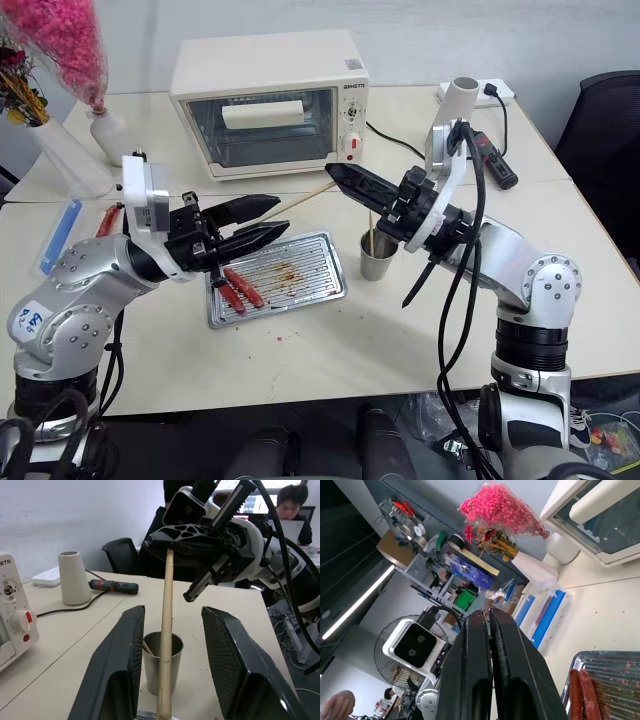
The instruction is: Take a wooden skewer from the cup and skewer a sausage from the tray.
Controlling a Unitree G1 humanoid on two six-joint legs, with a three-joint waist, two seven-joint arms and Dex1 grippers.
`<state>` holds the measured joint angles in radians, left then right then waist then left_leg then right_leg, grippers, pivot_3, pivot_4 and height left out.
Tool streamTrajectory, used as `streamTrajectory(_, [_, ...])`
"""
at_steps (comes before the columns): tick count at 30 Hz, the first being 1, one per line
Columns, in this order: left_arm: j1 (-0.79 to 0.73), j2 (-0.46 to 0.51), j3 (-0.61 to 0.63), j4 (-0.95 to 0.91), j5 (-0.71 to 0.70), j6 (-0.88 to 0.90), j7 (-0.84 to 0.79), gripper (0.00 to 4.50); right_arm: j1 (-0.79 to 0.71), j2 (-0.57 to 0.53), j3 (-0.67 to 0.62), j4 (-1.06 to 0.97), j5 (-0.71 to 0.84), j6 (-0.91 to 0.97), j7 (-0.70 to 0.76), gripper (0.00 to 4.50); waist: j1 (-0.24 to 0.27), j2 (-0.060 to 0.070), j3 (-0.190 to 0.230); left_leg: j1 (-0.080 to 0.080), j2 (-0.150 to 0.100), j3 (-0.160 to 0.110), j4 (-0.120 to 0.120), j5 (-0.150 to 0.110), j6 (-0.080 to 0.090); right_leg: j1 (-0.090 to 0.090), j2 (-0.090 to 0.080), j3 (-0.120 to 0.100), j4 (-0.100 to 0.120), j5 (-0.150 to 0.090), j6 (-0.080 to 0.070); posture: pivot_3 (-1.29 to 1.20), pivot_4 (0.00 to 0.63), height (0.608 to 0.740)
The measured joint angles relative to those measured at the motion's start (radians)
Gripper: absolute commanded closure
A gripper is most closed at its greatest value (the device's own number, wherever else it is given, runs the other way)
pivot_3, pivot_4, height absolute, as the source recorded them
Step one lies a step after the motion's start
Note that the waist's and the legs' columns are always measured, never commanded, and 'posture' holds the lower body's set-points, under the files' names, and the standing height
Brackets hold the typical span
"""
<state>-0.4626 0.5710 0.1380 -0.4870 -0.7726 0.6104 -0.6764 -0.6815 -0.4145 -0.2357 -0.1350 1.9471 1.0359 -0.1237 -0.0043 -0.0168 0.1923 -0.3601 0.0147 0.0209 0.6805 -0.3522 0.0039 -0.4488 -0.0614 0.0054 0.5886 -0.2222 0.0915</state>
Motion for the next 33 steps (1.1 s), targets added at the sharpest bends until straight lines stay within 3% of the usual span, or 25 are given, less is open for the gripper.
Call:
streamTrajectory(4, [-0.001,-0.006,-0.002,0.009,-0.001,0.0,-0.002,4.48,0.001,0.003,-0.002,-0.001,0.0,-0.007,-0.007,4.5,-0.001,0.0,0.0,0.0,0.0,0.0,0.0,0.0,0.0,0.0,0.0,0.0,0.0,0.0,0.0,0.0,0.15,0.74])
streamTrajectory(13, [-0.004,-0.006,-0.003,0.016,0.003,-0.001,-0.002,4.48,0.001,0.01,-0.004,-0.002,0.0,-0.009,-0.017,4.5,0.0,0.0,0.0,0.0,0.0,0.0,0.0,0.0,0.0,0.0,0.0,0.0,0.0,0.0,0.0,0.0,0.15,0.74])
streamTrajectory(14, [-0.004,-0.005,-0.003,0.017,0.003,-0.001,-0.002,4.5,0.001,0.009,-0.003,-0.002,0.0,-0.009,-0.017,4.0,-0.001,0.0,0.0,0.0,0.0,0.0,0.0,0.0,0.0,0.0,0.0,0.0,0.0,0.0,0.0,0.0,0.15,0.74])
streamTrajectory(19, [-0.003,0.027,0.007,0.029,0.017,0.0,0.007,4.5,0.0,-0.008,-0.001,-0.001,0.0,-0.008,-0.015,2.48,-0.001,0.0,0.0,0.0,0.0,0.0,0.0,0.0,0.0,0.0,0.0,0.0,0.0,0.0,0.0,0.0,0.15,0.74])
streamTrajectory(24, [0.062,0.144,0.13,0.022,0.01,0.016,-0.003,4.5,-0.086,-0.138,0.052,0.011,-0.079,0.019,0.037,0.8,-0.012,0.001,0.001,0.0,0.0,0.002,-0.001,0.0,0.0,-0.002,-0.001,0.0,0.0,0.0,0.0,0.0,0.15,0.74])
streamTrajectory(29, [0.23,0.255,0.308,-0.025,-0.039,0.072,-0.029,4.5,-0.222,-0.222,0.173,-0.01,-0.39,0.041,0.204,0.8,-0.025,0.001,0.001,-0.009,0.002,0.003,0.0,0.0,0.0,-0.014,-0.002,0.0,0.003,-0.001,-0.001,0.0,0.15,0.74])
streamTrajectory(33, [0.466,0.317,0.526,-0.078,-0.075,0.134,-0.092,4.5,-0.307,-0.25,0.375,-0.072,-0.704,0.036,0.35,0.8,-0.028,0.002,0.001,-0.011,0.004,0.003,-0.001,0.0,-0.001,-0.017,-0.001,0.0,0.003,-0.002,-0.003,0.0,0.15,0.74])
